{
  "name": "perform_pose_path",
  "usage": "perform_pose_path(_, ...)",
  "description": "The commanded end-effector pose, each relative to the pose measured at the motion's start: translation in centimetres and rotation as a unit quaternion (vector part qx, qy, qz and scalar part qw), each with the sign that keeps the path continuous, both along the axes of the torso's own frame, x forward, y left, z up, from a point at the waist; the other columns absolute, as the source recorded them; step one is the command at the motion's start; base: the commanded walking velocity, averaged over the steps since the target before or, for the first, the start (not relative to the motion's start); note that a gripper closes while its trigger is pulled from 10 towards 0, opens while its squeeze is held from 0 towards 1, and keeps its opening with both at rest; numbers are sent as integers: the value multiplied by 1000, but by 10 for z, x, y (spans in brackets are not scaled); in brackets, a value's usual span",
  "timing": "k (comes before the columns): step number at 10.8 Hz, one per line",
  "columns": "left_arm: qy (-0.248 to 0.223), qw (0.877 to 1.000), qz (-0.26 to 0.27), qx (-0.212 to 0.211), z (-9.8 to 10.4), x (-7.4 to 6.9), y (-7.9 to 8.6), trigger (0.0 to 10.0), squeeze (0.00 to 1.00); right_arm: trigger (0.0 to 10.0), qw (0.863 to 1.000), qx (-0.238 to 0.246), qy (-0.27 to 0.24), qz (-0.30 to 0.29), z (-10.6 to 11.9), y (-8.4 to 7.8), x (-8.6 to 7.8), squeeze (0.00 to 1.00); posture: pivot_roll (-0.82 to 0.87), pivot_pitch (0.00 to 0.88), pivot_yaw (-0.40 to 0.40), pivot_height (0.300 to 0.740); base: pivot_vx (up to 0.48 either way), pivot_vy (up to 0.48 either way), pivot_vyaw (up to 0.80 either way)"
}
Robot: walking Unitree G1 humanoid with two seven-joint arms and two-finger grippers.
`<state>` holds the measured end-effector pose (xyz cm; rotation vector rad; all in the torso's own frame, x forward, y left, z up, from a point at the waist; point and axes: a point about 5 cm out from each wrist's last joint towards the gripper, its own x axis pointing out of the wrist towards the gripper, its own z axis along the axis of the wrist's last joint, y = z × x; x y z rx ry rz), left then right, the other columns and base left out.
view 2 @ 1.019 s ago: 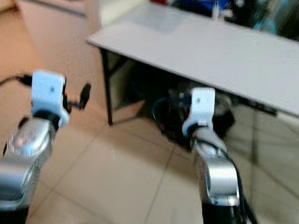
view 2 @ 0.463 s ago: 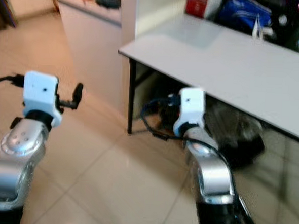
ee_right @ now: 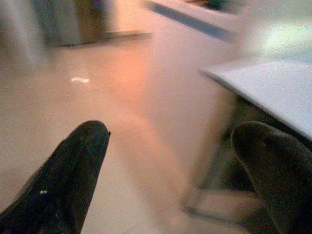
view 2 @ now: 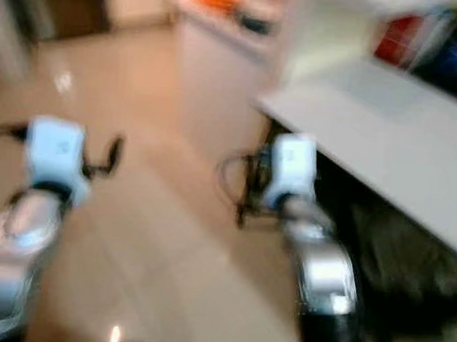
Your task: Setting the table
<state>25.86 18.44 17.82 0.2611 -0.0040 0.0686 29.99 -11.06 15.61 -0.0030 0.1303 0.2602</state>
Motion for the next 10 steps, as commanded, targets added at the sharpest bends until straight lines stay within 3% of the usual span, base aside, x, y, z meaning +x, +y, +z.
perform_pose_path(1,-8,1000,-10,-4,4,-3,-7,10000,0,10000,1000,-1,-3,-4,-1,-8,0,0,100,6,-66,740,390,0,800)
perform_pose_path(3,-2,1000,-5,-6,3,-5,-3,10000,0,10000,1000,12,-5,2,0,-4,2,0,115,16,-61,740,356,0,0)
perform_pose_path(4,-7,1000,-5,4,7,-3,-2,10000,55,10000,1000,8,-10,2,1,-3,4,0,123,21,-58,740,337,0,0)
perform_pose_path(5,-11,1000,-2,9,10,-2,1,10000,0,10000,1000,16,-15,-5,2,-3,5,0,127,24,-58,740,394,0,0)
perform_pose_path(8,-6,1000,6,6,9,-9,2,10000,0,10000,999,30,-19,3,1,1,2,0,150,24,-82,740,432,0,0)
perform_pose_path(10,-2,1000,7,7,8,-11,4,10000,0,10000,1000,-10,-28,-6,1,1,6,0,144,35,-72,740,480,0,0)
